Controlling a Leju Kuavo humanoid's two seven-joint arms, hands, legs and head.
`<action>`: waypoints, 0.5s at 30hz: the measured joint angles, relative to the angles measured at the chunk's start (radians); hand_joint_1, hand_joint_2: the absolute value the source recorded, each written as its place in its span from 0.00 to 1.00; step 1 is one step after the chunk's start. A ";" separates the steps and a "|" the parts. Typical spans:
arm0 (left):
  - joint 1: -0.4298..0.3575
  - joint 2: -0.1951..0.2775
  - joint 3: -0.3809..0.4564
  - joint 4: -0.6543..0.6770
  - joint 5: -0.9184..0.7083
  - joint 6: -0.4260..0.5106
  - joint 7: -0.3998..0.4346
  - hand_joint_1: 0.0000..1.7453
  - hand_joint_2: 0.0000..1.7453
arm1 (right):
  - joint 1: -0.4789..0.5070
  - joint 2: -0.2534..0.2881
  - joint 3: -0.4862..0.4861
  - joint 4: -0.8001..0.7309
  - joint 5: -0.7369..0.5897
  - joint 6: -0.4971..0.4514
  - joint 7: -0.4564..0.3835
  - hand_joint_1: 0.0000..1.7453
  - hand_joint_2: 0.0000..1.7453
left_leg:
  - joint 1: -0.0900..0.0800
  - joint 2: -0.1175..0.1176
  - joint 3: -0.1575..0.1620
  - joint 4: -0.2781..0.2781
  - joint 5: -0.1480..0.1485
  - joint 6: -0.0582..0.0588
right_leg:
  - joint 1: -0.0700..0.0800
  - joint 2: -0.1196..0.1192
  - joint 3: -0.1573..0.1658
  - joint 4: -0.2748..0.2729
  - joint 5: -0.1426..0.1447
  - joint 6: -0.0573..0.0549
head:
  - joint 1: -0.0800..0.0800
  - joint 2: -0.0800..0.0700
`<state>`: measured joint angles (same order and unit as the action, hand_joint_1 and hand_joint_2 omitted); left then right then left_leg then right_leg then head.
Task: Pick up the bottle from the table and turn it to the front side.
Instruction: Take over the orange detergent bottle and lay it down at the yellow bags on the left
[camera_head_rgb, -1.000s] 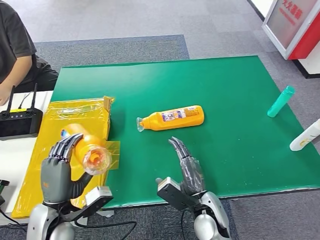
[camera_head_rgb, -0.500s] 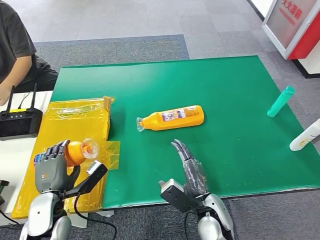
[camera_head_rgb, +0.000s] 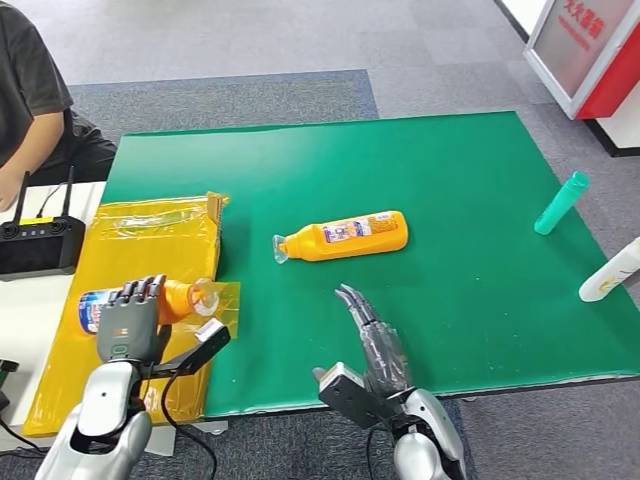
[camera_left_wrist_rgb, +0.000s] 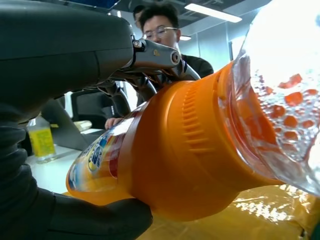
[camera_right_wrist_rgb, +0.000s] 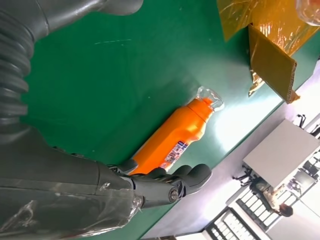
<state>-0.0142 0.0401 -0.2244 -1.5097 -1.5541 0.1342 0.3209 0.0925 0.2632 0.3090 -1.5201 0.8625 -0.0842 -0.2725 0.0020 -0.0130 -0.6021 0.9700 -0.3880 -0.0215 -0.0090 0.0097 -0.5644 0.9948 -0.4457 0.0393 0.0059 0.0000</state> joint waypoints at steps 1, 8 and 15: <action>-0.006 0.006 -0.008 0.009 0.000 0.002 -0.008 1.00 1.00 | -0.001 0.000 0.000 0.003 -0.001 0.001 -0.002 0.00 1.00 | 0.000 0.000 0.000 0.000 0.000 0.000 | 0.000 0.000 0.000 0.000 0.000 0.000 | 0.000 0.000; -0.050 0.035 -0.048 0.114 0.000 0.017 -0.116 0.13 1.00 | -0.023 0.000 0.003 0.042 -0.013 0.000 -0.016 0.00 1.00 | 0.000 0.000 0.001 0.000 0.000 0.000 | 0.000 0.000 0.001 0.000 0.000 0.000 | 0.000 0.000; -0.057 0.036 -0.052 0.200 0.000 -0.013 -0.139 0.00 1.00 | -0.042 0.000 0.005 0.065 -0.017 -0.002 -0.017 0.00 1.00 | 0.000 0.000 0.001 0.000 0.000 0.000 | 0.000 0.000 0.001 0.000 0.000 0.000 | 0.000 0.000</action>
<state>-0.0713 0.0763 -0.2762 -1.3098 -1.5545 0.1212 0.1816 0.0506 0.2632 0.3139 -1.4547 0.8457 -0.0857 -0.2894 0.0019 -0.0130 -0.6011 0.9700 -0.3877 -0.0218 -0.0089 0.0096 -0.5631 0.9948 -0.4454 0.0389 0.0058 0.0000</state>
